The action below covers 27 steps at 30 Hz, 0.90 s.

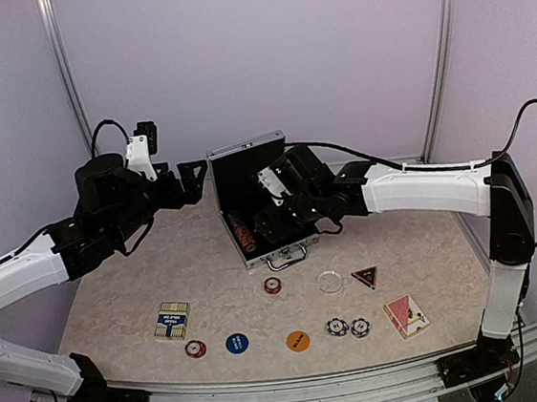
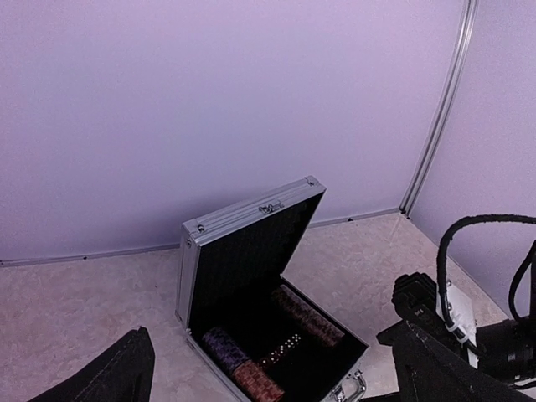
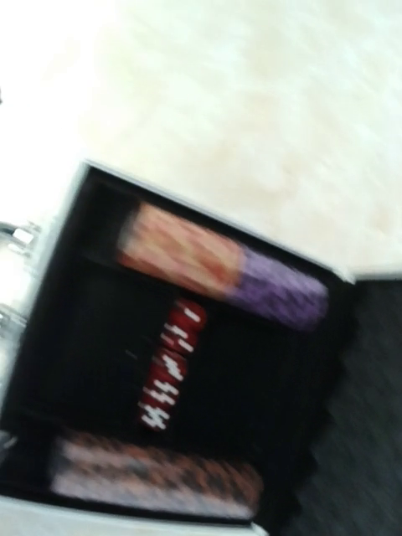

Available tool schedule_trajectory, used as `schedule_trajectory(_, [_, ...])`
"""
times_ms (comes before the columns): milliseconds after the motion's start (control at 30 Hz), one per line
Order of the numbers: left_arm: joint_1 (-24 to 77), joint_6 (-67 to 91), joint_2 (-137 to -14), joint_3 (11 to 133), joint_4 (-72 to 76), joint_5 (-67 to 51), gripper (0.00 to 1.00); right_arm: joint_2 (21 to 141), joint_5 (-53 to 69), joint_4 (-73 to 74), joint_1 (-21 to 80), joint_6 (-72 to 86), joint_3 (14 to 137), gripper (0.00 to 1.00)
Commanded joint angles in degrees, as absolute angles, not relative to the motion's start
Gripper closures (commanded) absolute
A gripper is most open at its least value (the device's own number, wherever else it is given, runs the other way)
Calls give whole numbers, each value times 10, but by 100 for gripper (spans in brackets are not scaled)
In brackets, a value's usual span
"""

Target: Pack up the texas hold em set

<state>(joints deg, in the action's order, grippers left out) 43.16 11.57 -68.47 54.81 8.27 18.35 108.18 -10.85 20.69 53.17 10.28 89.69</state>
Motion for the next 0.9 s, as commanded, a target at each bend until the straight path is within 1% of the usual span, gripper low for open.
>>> schedule_trajectory(0, [454, 141, -635, 537, 3, 228, 1, 1039, -80, 261, 557, 97, 855, 16])
schedule_trajectory(100, [456, 145, -599, 513, 2, 234, 1, 1021, -48, 270, 563, 101, 830, 16])
schedule_trajectory(233, [455, 129, -558, 487, 2, 221, 1, 1016, -33, 303, 567, 93, 832, 16])
schedule_trajectory(333, [454, 120, -547, 479, 2, 209, 1, 1017, -14, 323, 567, 86, 836, 15])
schedule_trajectory(400, [454, 139, -545, 467, 2, 220, 1, 1020, -1, 331, 567, 81, 839, 15])
schedule_trajectory(467, [453, 153, -539, 456, 2, 226, 1, 1026, 18, 342, 567, 77, 845, 15])
schedule_trajectory(667, [450, 150, -515, 408, -4, 168, 1, 1047, 67, 349, 567, 73, 852, 16])
schedule_trajectory(867, [450, 152, -509, 397, -13, 171, 1, 1103, 48, 383, 567, 68, 894, 16])
